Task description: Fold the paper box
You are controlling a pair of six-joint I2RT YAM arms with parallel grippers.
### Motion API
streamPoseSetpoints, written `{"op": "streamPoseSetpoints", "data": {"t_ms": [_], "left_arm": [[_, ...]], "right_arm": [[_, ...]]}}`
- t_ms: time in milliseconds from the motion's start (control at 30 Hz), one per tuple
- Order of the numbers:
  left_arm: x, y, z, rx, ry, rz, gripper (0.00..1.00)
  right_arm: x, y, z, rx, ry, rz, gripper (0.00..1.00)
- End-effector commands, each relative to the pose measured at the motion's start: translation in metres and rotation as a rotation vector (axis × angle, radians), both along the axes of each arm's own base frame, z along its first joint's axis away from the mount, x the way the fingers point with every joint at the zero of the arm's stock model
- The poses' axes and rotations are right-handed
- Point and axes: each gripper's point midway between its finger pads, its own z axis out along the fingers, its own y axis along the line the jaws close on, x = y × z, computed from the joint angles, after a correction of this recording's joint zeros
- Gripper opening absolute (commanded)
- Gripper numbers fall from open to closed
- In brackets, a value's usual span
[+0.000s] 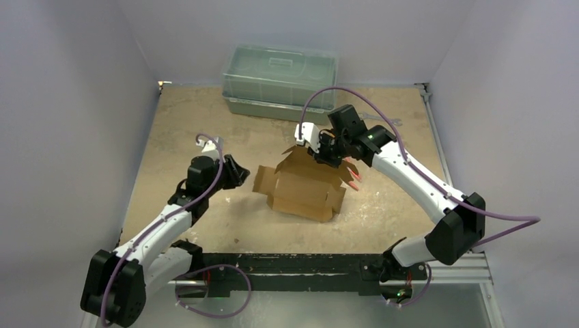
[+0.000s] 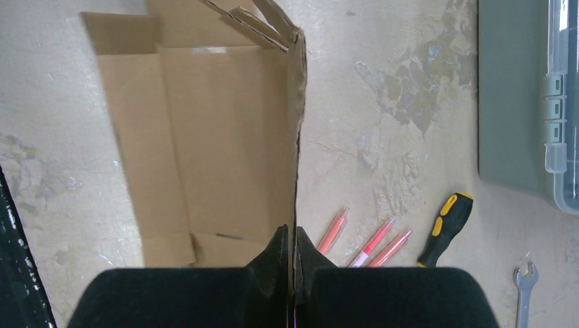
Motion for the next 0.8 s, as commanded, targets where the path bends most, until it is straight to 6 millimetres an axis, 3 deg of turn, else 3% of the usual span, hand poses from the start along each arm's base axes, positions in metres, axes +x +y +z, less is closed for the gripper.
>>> {"op": "streamPoseSetpoints", "data": {"t_ms": [0, 133, 400, 533, 633, 767], "left_arm": [[0.005, -0.013, -0.002, -0.070, 0.005, -0.034, 0.33], [0.009, -0.006, -0.008, -0.046, 0.042, 0.014, 0.34], [0.012, 0.015, 0.013, -0.020, 0.025, 0.143, 0.33], [0.003, 0.017, 0.002, -0.029, 0.077, 0.158, 0.29], [0.002, 0.008, -0.003, -0.079, 0.090, 0.128, 0.27], [0.000, -0.005, -0.011, -0.149, 0.113, 0.090, 0.26]], "right_arm": [[-0.002, 0.002, 0.003, 0.023, 0.007, 0.005, 0.00], [0.001, 0.002, 0.010, 0.029, -0.019, -0.003, 0.00], [0.045, -0.020, 0.063, 0.008, -0.301, -0.163, 0.00], [0.050, -0.020, 0.062, -0.003, -0.335, -0.183, 0.00], [0.052, -0.023, 0.061, 0.005, -0.390, -0.224, 0.00], [0.040, -0.018, 0.047, -0.008, -0.382, -0.204, 0.00]]}}
